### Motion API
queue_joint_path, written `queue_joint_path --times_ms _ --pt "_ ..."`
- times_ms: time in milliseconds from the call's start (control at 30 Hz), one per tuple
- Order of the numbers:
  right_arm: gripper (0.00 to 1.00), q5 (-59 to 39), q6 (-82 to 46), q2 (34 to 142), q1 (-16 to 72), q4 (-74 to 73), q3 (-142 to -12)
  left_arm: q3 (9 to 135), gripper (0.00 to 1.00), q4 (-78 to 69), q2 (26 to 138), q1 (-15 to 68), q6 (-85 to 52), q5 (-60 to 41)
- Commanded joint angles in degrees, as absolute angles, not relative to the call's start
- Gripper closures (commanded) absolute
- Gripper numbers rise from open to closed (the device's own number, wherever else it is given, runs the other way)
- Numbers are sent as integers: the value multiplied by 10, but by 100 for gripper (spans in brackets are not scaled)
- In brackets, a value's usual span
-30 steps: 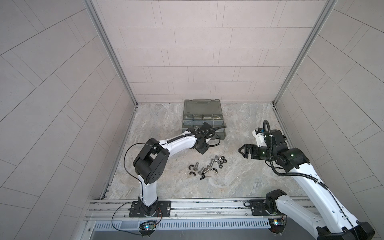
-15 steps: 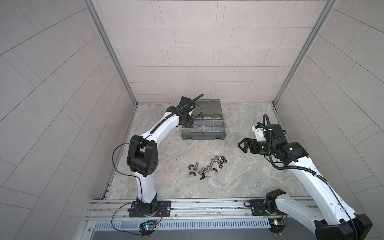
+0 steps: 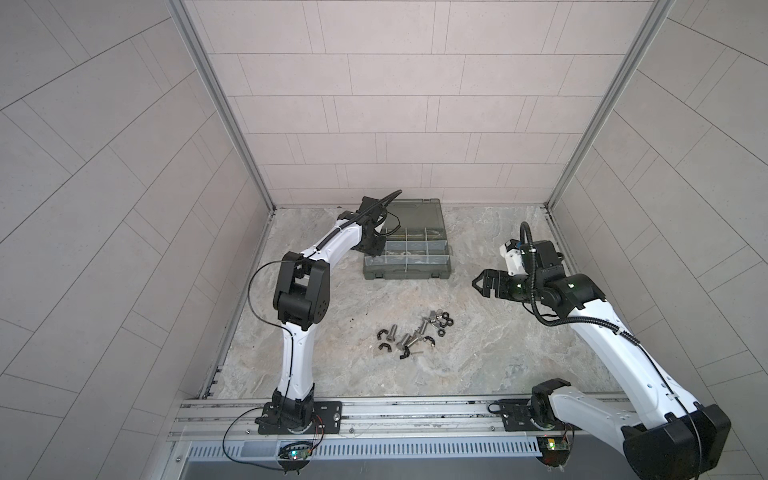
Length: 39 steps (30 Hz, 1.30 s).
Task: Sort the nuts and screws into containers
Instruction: 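Carry the wing nut with the left gripper into the nearest box compartment, then release the wing nut and move the left gripper back over the pile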
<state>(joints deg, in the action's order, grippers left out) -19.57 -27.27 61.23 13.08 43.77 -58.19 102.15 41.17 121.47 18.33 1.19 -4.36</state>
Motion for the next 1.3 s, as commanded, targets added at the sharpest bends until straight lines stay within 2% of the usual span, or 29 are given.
queue_joint_path --times_ms 0,333,833,1067,1267 --pt "1 -199 -278 618 127 429 -591 1044 81 417 1220 176 8 -46" --pt "1 -199 -275 628 124 427 -595 1074 81 420 1245 171 11 -49" --pt "1 -203 -272 632 118 427 -598 1091 67 423 1252 171 2 -84" --pt "1 -203 -278 624 118 422 -595 1038 65 414 1160 181 -39 -108" --pt "1 -201 -286 593 118 418 -582 858 64 369 1021 202 -159 -111"
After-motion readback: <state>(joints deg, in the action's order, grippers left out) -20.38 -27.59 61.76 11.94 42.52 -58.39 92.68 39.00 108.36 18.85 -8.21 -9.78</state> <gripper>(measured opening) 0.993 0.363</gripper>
